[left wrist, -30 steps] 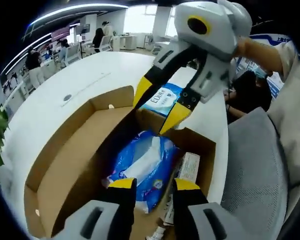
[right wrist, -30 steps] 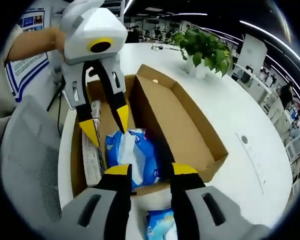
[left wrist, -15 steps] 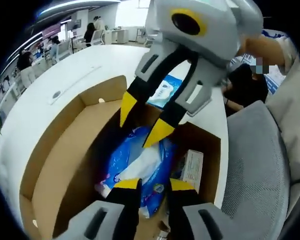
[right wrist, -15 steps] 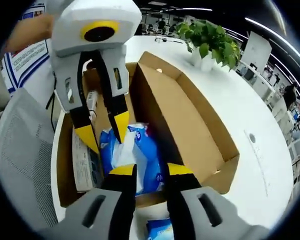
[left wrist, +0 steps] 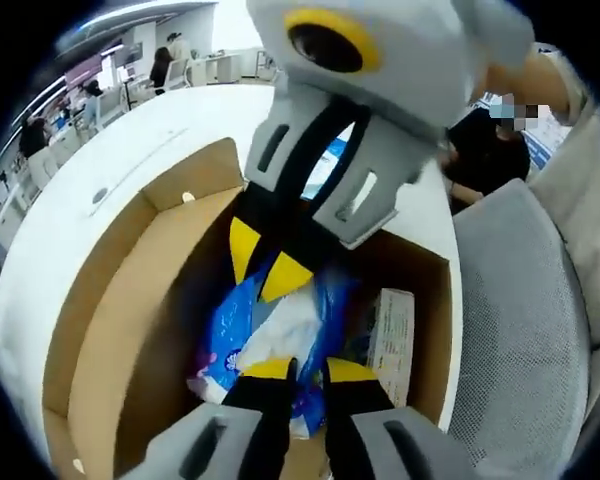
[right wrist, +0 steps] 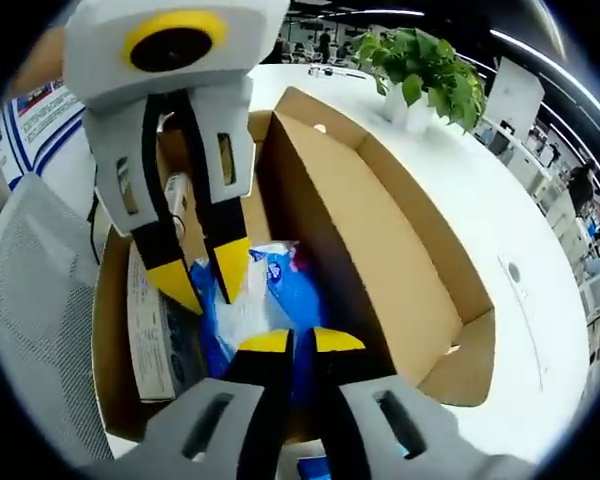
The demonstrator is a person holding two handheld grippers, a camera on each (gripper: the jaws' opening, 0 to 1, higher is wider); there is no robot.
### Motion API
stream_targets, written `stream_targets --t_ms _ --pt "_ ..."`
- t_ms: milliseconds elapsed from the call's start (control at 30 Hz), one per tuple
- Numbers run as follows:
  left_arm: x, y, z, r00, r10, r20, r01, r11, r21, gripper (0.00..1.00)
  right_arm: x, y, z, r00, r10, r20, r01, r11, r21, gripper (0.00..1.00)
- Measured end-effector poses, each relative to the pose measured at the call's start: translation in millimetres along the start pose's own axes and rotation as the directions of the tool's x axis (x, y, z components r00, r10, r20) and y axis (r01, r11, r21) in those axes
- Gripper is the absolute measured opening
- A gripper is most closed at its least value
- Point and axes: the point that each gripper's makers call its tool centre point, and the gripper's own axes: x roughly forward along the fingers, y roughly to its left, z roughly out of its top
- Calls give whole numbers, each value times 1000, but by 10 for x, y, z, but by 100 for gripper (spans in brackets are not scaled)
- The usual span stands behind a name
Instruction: Operate the shoe box by opening the lid, removing the specified soft item, and placing it in the target area until the item is outside and the box remains undamaged.
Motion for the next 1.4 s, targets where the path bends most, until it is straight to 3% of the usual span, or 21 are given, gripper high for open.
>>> stream_targets --t_ms 100,333,433,800,1133,1400 --pt "-16 -18 -9 1000 -6 6 6 999 -47 4 -17 21 9 1000 -5 8 5 1000 -13 0" --pt "-57 -58 -15 1000 -2 10 3 999 -49 1 -66 22 81 1000 -9 24 10 1000 -25 0" --pt "-110 -62 -12 1000 -6 4 7 996 -89 0 -93 25 133 999 -10 37 11 1000 -24 0" --pt "-332 -71 41 998 31 48 -25 994 -109 0 -253 4 348 996 -22 87 26 999 -45 0" --pt "-636 -90 214 995 81 56 -75 992 -99 0 -467 -27 575 990 -24 141 30 999 -43 0" --pt "-796 -117 398 992 104 72 -99 993 -69 0 -697 -96 651 981 -40 189 44 999 -18 0"
